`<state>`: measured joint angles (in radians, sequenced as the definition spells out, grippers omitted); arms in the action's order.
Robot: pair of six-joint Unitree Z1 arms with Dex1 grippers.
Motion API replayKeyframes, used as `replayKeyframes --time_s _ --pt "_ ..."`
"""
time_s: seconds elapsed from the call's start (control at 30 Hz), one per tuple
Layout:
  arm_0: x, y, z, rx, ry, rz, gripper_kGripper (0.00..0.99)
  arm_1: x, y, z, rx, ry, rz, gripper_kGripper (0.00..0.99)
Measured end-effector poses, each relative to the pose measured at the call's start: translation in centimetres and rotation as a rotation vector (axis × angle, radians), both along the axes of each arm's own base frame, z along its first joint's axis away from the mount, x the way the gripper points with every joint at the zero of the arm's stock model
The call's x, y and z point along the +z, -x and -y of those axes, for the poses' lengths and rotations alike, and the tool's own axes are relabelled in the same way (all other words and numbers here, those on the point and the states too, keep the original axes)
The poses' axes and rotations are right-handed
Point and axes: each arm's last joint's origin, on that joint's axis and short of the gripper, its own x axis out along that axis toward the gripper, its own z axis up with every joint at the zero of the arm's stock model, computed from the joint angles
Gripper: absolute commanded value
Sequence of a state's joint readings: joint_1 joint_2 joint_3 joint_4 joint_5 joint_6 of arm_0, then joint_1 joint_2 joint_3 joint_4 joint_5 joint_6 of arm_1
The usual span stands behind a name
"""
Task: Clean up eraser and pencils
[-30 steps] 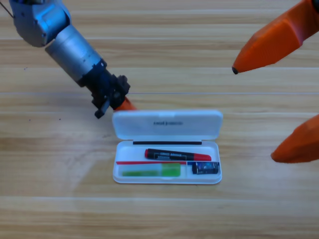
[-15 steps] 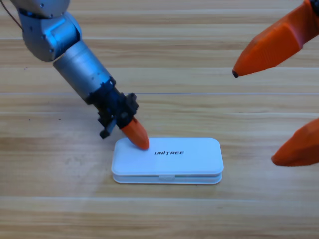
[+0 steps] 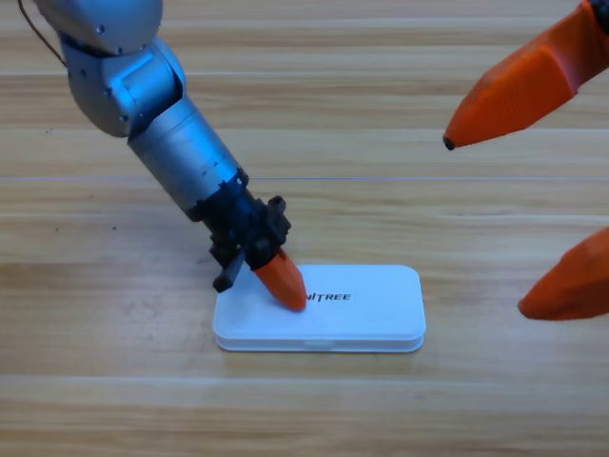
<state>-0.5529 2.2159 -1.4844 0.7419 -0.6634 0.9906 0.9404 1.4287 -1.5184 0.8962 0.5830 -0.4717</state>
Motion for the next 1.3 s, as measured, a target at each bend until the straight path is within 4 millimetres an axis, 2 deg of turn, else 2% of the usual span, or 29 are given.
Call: replayKeyframes --time_s 0.2,0.3,0.4,0.5,0.53,0.6,0.63,0.67,0.7,0.73,0.97,1.17,1.3 --pt "0.5 0.4 0.2 0.003 -0.015 0.012 0.0 0.0 0.0 0.0 0.0 0.0 0.0 0.989" --pt "1.7 1.0 0.0 0.007 -0.039 0.035 0.0 0.0 0.0 0.0 0.0 0.0 0.0 0.989" --pt "5.4 2.5 -1.0 0.01 -0.038 0.051 0.0 0.0 0.0 0.0 0.0 0.0 0.0 0.989" --pt "12.1 4.5 -2.2 0.011 -0.003 0.109 0.0 0.0 0.0 0.0 0.0 0.001 -0.001 0.989" --pt "14.4 5.2 -2.6 0.008 0.017 0.14 0.147 -0.1 0.0 0.0 0.0 0.002 -0.001 0.989" --pt "18.4 7.2 -3.4 -0.019 0.051 0.197 0.597 -0.1 0.0 0.0 0.0 0.002 -0.002 0.989" --pt "19.7 8.3 -3.8 -0.036 0.061 0.215 0.772 -0.1 0.0 0.0 0.0 0.002 -0.002 0.989" --pt "20.7 9.3 -4.1 -0.053 0.064 0.222 0.887 -0.1 0.0 0.0 0.0 0.002 -0.002 0.989" --pt "21.1 10.2 -4.2 -0.069 0.064 0.22 0.966 -0.1 0.0 0.0 0.0 0.002 -0.002 0.989" --pt "21.2 10.9 -4.0 -0.085 0.063 0.215 0.989 -0.1 0.0 0.0 0.0 0.002 -0.002 0.989" --pt "19.8 14.3 -1.4 -0.156 -0.002 0.142 0.99 -0.1 0.0 0.0 0.0 0.002 -0.002 0.989" --pt "19.7 14.5 0.6 -0.158 -0.028 0.14 0.99 -0.1 0.0 0.0 0.0 0.002 -0.002 0.989" --pt "19.7 14.5 0.8 -0.152 -0.031 0.137 0.99 -0.1 0.0 0.0 0.0 0.002 -0.002 0.989"
